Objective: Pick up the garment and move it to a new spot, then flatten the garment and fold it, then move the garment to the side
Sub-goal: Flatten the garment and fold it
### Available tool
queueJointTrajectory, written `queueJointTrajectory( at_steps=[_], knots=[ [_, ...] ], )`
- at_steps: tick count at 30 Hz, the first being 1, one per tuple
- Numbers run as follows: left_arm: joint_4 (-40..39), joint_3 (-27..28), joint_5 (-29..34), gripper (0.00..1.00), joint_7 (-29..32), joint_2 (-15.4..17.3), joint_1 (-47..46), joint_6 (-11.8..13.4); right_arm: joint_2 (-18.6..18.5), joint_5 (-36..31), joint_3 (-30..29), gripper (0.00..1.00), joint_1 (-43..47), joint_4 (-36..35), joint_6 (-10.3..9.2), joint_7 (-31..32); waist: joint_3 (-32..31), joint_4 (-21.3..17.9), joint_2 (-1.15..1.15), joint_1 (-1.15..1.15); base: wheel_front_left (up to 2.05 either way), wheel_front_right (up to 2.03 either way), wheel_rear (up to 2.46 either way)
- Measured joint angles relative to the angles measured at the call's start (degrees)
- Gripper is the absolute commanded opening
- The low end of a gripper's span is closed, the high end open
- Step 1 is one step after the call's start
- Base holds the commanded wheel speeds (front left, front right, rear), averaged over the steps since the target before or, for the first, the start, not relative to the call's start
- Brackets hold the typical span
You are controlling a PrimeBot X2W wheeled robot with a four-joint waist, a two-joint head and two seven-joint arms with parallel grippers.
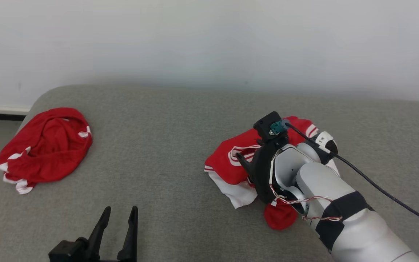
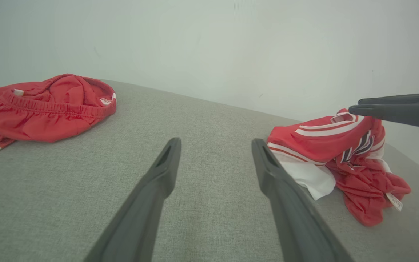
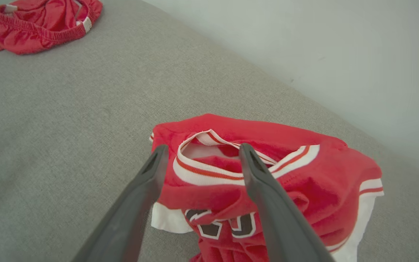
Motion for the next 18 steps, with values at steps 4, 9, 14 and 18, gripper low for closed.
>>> queueJointTrajectory(
  at_steps=[4,9,14,18],
  knots=[
    [0.7,-0.7,0.0,1.0,0.0,-0.3,-0.6,-0.1,-0.3,0.5,3.8,1.0,-2.0,5.9,0.0,0.4,0.6,2.0,0.0,0.0,0.0,0.0,0.0],
    [1.5,-1.4,0.0,1.0,0.0,-0.3,-1.1,-0.5,-1.3,1.8,8.7,1.0,-2.6,11.6,0.0,-0.1,1.1,4.2,0.0,0.0,0.0,0.0,0.0],
    [1.8,-1.4,-0.3,1.0,0.0,-0.2,-1.3,-0.6,-1.8,4.1,11.0,0.2,-3.0,15.1,0.0,-1.4,1.8,5.2,0.0,0.0,0.0,0.0,0.0],
    [2.0,-0.9,-0.4,1.0,0.0,-0.1,-1.3,-0.6,-1.8,5.4,12.0,0.0,-4.3,15.3,0.0,-5.7,2.1,5.0,0.0,0.0,0.0,0.0,0.0]
  ],
)
